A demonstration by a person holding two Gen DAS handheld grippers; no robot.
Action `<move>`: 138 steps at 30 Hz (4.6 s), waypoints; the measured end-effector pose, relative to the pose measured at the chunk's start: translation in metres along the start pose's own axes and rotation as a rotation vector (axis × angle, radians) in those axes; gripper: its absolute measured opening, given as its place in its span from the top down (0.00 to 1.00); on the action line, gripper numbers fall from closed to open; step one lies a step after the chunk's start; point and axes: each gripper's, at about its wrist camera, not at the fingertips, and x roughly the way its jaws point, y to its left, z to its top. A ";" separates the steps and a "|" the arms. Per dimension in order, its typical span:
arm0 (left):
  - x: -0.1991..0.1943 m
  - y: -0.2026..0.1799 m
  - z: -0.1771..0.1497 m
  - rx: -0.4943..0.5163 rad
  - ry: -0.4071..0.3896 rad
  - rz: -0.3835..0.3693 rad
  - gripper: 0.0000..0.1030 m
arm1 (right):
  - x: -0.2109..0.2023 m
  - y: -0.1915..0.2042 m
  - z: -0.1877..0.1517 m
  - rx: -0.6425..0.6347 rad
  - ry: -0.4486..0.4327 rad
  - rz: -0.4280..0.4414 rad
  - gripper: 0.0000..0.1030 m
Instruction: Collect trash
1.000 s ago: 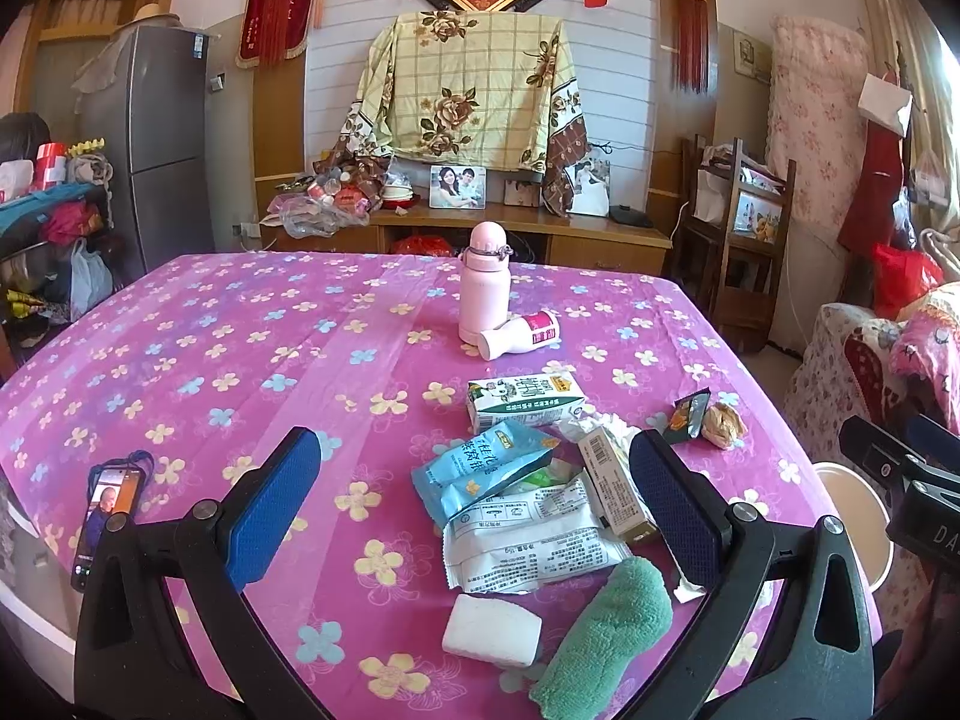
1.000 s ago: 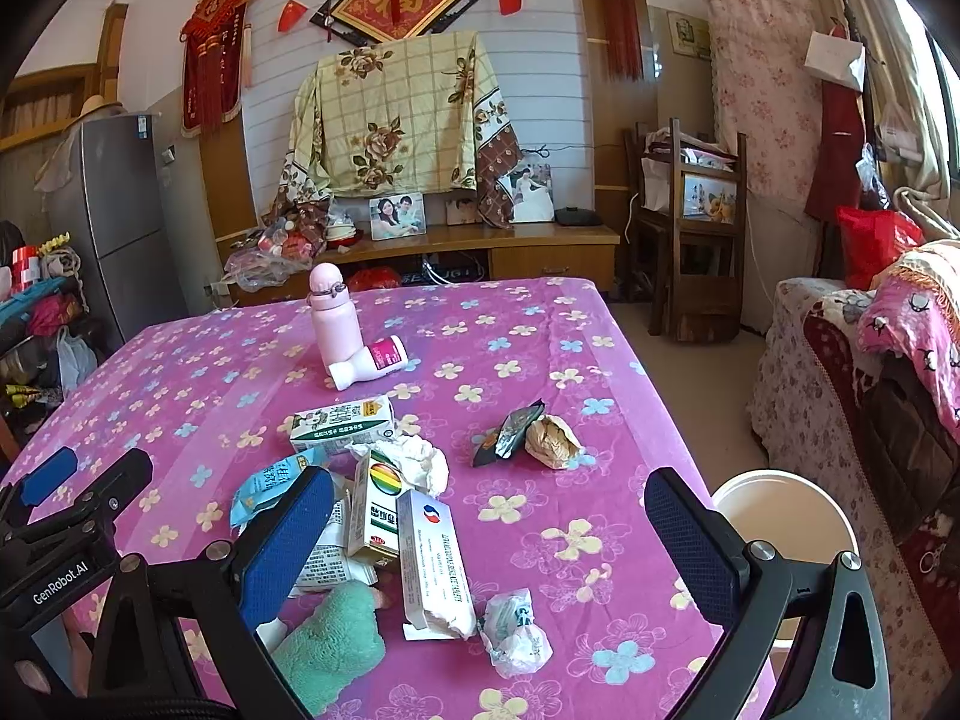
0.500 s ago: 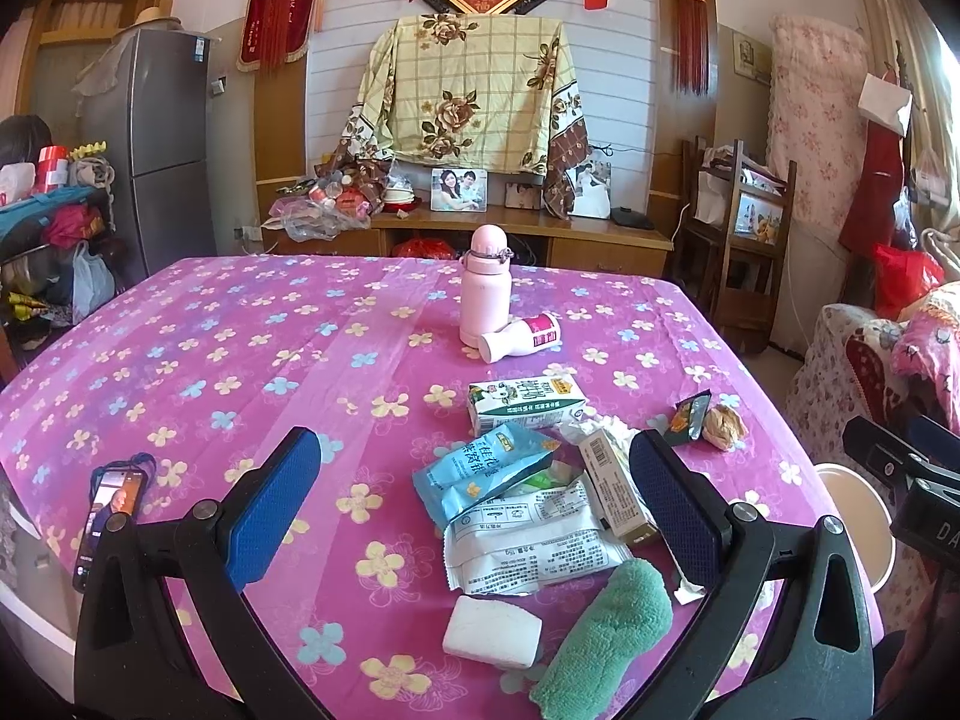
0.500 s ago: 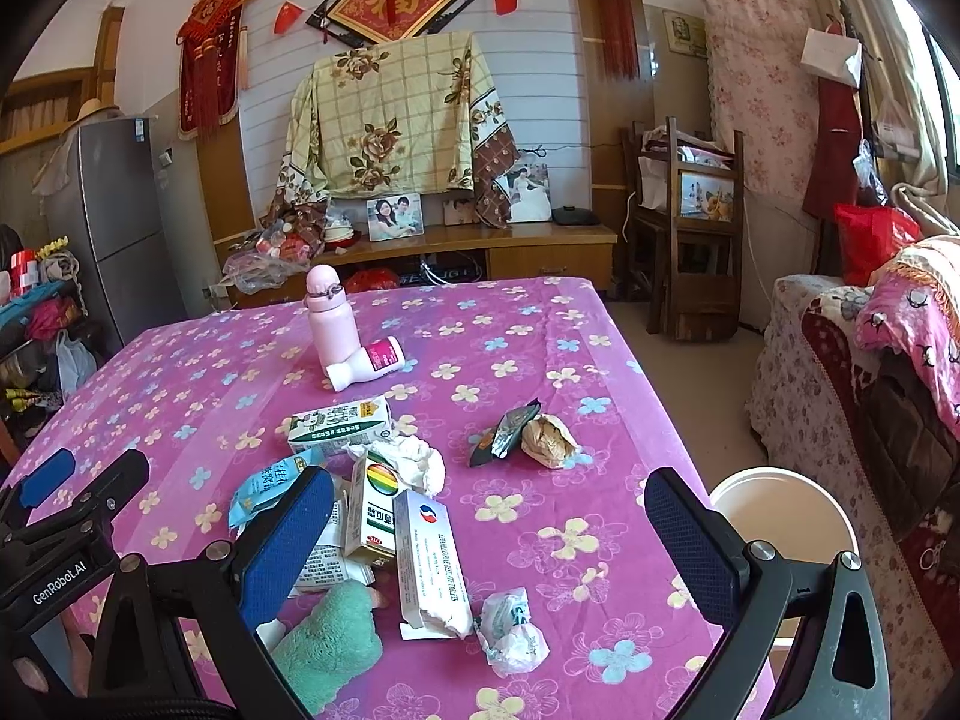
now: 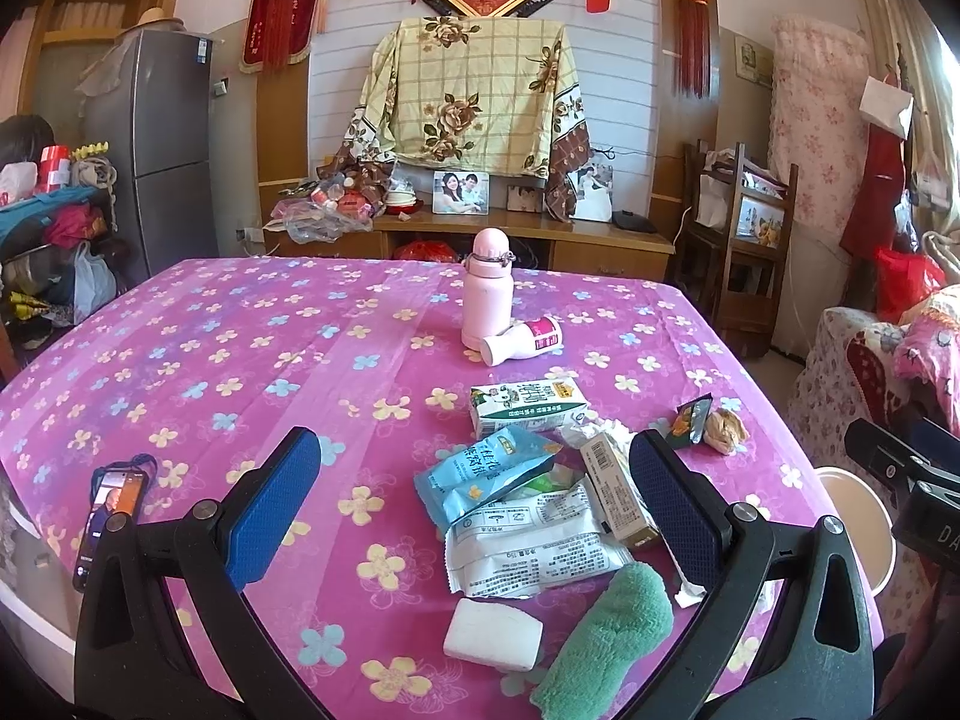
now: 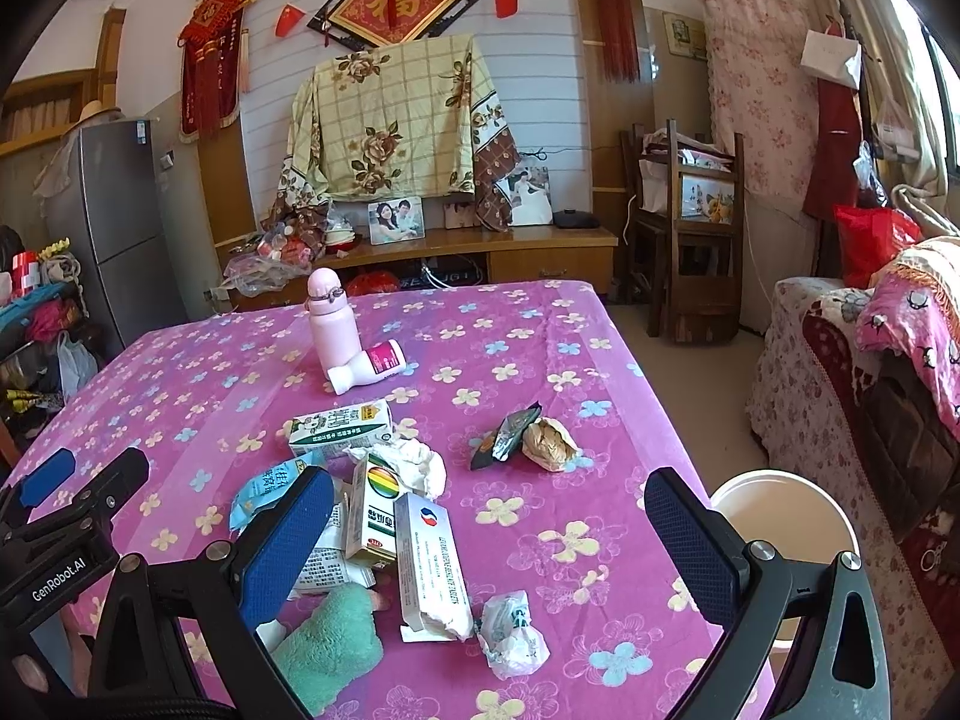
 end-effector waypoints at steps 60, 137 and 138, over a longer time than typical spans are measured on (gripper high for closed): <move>0.058 0.038 -0.064 0.160 0.283 -0.073 0.01 | 0.088 -0.051 -0.069 0.076 0.379 0.111 0.18; 0.098 -0.329 -0.064 0.396 0.480 -0.583 0.53 | 0.050 -0.277 -0.080 0.332 0.337 -0.116 0.73; 0.101 -0.335 -0.064 0.386 0.485 -0.595 0.53 | 0.051 -0.281 -0.081 0.336 0.340 -0.121 0.73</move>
